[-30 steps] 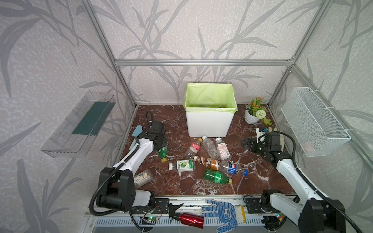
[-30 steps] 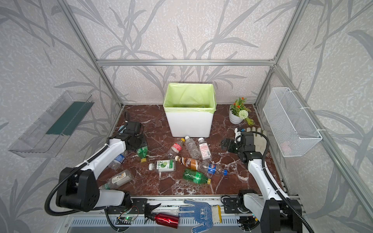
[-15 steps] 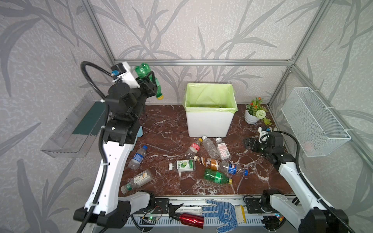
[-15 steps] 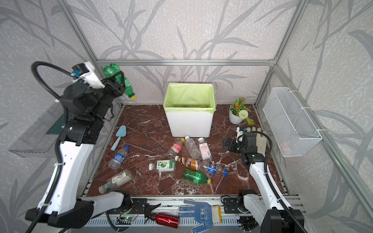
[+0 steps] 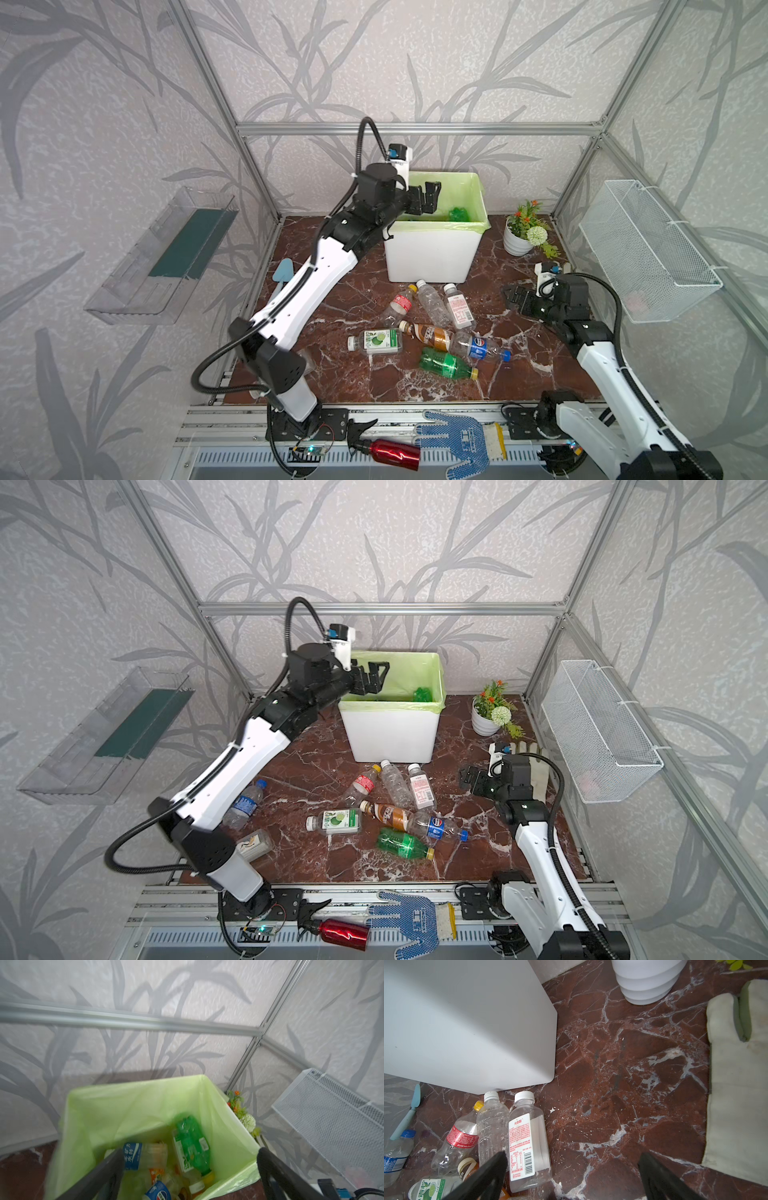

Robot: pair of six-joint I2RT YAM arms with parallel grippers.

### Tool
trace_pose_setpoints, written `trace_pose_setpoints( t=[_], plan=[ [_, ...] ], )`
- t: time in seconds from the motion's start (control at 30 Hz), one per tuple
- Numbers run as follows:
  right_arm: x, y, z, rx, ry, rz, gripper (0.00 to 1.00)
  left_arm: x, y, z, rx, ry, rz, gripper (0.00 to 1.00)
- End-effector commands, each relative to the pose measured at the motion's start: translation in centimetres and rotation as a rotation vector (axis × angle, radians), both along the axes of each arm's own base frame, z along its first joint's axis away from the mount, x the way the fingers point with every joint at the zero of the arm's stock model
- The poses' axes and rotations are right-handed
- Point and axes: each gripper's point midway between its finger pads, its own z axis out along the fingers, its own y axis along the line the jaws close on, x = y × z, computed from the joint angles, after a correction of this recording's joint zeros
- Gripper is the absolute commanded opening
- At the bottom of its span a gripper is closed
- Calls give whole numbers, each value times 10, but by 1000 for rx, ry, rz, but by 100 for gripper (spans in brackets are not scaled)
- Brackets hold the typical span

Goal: Throw the plastic bottles in the bin
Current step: 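Carry the green bottle with the left gripper over the bin and release it, then withdraw the left gripper while the right gripper reaches to another green bottle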

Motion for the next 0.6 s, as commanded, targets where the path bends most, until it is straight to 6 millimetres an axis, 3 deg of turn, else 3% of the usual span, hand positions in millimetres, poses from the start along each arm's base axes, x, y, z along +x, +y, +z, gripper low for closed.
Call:
trace_pose_setpoints(
  t=[0.0,0.23,0.37,0.57],
  plan=[
    [-3,-5,-4,17,38,-42,99,-34,44,69,-64,-232,103,99],
    [-22,-13,-34,50,188,-147,100,-35,64,-4,59,-117,182,99],
    [-25,-2,-32,97,146,-99,93,-39,83,-40,95,-61,249,99],
    [-28,2,-25,65,136,-44,92,-45,128,-101,68,86,352,99]
  ],
)
